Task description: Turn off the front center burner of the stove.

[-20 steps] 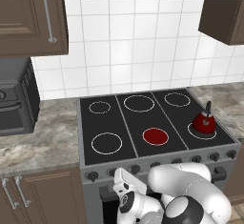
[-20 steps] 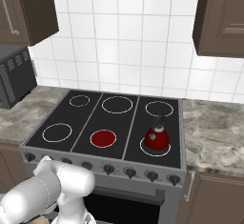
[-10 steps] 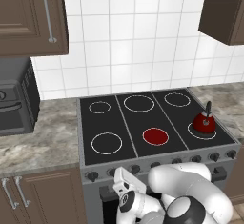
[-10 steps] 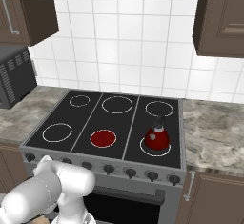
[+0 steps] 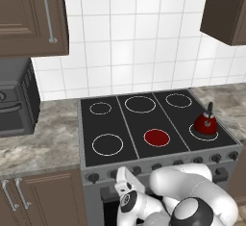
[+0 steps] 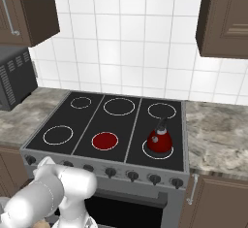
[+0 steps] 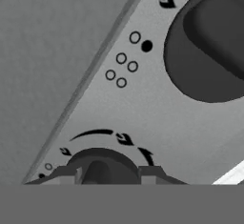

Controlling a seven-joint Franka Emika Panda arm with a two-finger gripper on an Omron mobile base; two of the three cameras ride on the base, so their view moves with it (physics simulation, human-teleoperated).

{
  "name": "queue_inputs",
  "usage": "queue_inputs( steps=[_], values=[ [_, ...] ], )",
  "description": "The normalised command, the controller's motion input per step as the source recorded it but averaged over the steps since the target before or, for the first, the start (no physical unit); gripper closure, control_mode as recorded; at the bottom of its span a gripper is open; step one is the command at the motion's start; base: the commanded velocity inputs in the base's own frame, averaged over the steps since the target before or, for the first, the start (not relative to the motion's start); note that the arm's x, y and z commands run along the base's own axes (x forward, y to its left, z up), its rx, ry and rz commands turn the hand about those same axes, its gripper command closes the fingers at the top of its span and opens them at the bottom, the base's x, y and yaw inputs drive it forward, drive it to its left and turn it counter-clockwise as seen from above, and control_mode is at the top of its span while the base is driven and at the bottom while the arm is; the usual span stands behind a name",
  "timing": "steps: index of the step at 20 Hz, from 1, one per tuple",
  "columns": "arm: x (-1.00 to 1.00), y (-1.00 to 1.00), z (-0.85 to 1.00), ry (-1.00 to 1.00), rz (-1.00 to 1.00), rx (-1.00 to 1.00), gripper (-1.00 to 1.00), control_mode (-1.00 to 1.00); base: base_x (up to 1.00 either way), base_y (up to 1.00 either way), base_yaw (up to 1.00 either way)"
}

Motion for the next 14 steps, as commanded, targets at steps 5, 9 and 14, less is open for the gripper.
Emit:
queue_inputs(
  steps=[5, 9, 14],
  values=[
    [0.02, -0.31, 0.23, -0.17, 0.00, 0.43, 1.00, -1.00, 0.00, 0.00, 0.00],
    [0.00, -0.44, 0.16, -0.18, 0.00, 0.49, 1.00, -1.00, 0.00, 0.00, 0.00],
    [0.00, -0.46, 0.07, -0.22, 0.00, 0.52, 1.00, -1.00, 0.00, 0.00, 0.00]
  ],
)
